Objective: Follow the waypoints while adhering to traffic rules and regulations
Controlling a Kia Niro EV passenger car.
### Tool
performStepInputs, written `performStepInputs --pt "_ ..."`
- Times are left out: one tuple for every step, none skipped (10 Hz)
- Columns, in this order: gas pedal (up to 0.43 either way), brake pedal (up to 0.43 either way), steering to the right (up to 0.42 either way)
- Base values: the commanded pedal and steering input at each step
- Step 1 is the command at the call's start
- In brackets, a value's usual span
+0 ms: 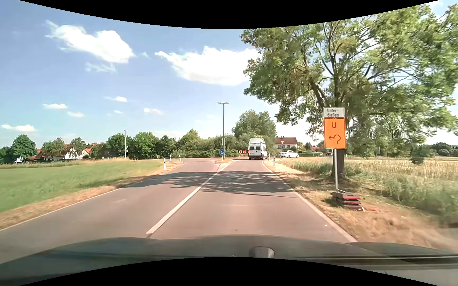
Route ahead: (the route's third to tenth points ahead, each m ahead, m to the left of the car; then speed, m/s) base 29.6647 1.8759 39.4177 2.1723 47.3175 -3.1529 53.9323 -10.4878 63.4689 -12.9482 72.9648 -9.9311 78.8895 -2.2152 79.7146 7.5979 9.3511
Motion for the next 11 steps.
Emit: performStepInputs --pt "0.000 0.201 0.008" --pt "0.000 0.207 0.009" --pt "0.000 0.201 0.008" --pt "0.000 0.201 0.008" --pt "0.000 0.183 0.007" --pt "0.000 0.177 0.007" --pt "0.000 0.159 0.007" --pt "0.000 0.073 0.007" --pt "0.000 0.055 0.007" --pt "0.000 0.055 0.007" --pt "0.000 0.030 0.007"
